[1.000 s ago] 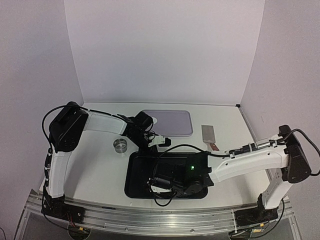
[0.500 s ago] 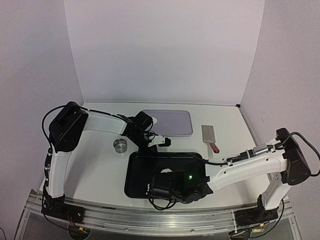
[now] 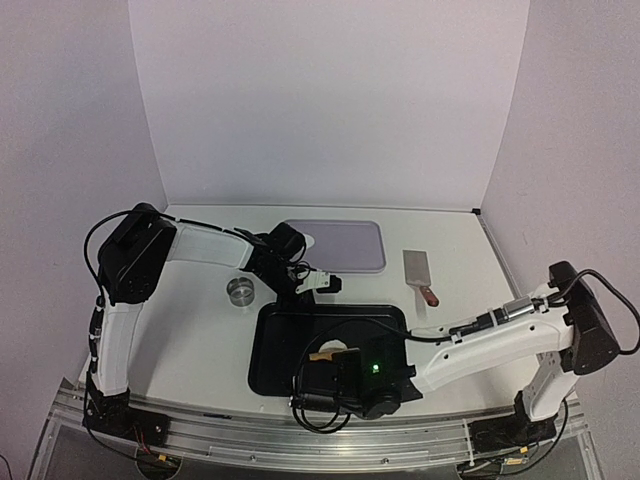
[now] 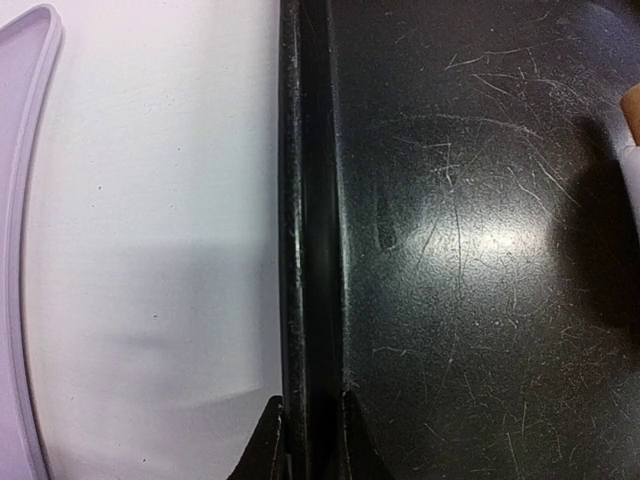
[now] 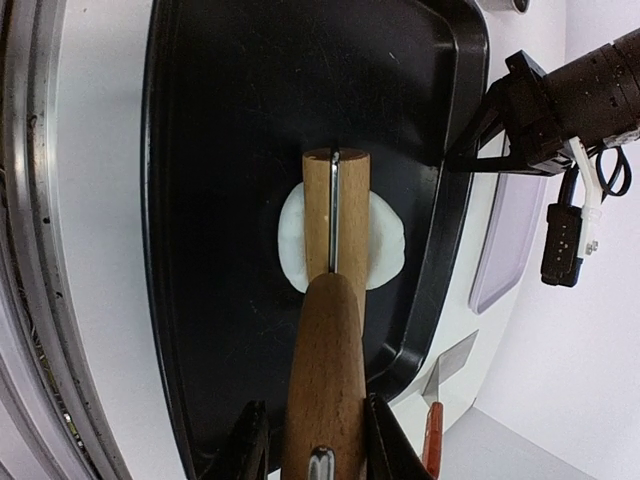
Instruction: Roll out the dumpling wrappers from the dough
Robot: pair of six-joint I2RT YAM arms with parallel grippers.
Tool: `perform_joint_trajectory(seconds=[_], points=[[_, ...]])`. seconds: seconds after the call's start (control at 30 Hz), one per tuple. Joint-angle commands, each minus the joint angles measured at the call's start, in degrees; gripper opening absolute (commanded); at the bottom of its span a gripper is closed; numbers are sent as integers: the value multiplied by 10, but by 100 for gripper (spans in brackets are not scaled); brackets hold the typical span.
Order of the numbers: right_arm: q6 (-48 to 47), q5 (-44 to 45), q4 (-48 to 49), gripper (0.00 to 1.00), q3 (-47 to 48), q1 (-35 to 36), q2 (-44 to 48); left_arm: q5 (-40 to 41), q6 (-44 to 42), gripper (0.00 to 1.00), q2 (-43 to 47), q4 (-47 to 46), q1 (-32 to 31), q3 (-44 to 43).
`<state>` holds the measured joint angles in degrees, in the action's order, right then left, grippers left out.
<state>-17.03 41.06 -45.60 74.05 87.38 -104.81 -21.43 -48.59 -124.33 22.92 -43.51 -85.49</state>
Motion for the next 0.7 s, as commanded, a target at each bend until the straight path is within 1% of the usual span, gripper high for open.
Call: perform_joint_trajectory(seconds=[0.0,0.13,0.2,0.23,0.33,0.43,0.5,0.6,0.67], points=[[12,-197,-60,0,-14,-4,-45,84,-71,0,1,-22,6,0],[-48,-161,-48,0,29,-41,-74,78,-64,0,1,-22,6,2],[-58,-162,-46,0,45,-45,-80,70,-54,0,-2,-21,5,-5],[-53,-170,-47,0,49,-44,-79,67,-49,0,-4,-18,5,-11],[-29,-194,-51,0,19,-15,-59,61,-36,0,-7,-16,6,-18],[34,-214,-69,0,-12,24,-44,60,-36,0,-7,-17,6,-16],[64,-216,-73,0,-20,35,-44,59,-35,0,-7,-19,6,-17],[47,-195,-71,0,-9,29,-65,60,-35,0,-9,-21,6,-23],[24,-188,-67,0,3,10,-76,60,-37,0,-10,-21,6,-24]])
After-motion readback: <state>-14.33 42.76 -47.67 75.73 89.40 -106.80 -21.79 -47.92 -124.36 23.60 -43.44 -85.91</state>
